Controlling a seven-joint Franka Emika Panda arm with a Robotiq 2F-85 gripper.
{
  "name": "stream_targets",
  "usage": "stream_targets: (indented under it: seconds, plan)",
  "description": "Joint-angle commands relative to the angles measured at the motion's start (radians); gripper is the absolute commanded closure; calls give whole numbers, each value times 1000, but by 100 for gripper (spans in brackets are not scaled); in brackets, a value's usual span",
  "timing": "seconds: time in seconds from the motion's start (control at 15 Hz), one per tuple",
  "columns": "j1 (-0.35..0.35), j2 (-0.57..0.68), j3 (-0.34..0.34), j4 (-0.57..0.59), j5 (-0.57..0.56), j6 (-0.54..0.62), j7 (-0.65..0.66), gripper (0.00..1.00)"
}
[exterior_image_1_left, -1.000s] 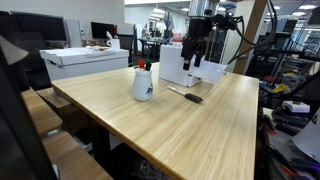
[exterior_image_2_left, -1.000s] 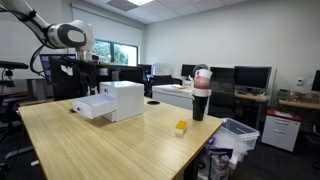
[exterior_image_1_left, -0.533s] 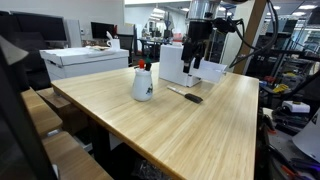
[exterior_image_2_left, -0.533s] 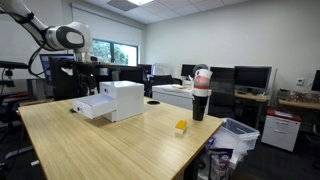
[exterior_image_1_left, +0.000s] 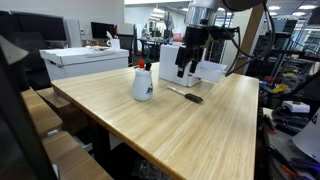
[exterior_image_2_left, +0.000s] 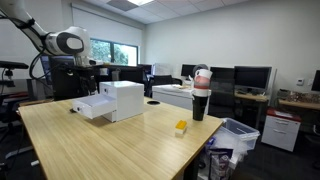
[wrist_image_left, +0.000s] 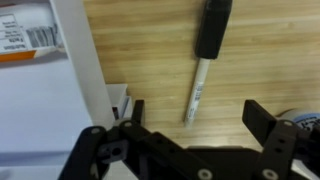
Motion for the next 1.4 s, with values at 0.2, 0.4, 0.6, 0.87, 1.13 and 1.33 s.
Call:
stream_targets:
  seconds: [0.2,0.4,0.6,0.87,1.13,1.33]
  plan:
    - [4,-11,6,-87,7,197,82,0]
    - [4,-15,10,-107,-4,212,71,0]
    - [36,-34,18,-127,75,139,17,0]
    - [60,-47,34,-152,90,165,37,0]
    - [57,-13,35,-122,67,156,43,0]
    - [57,-15,35,-123,67,156,43,0]
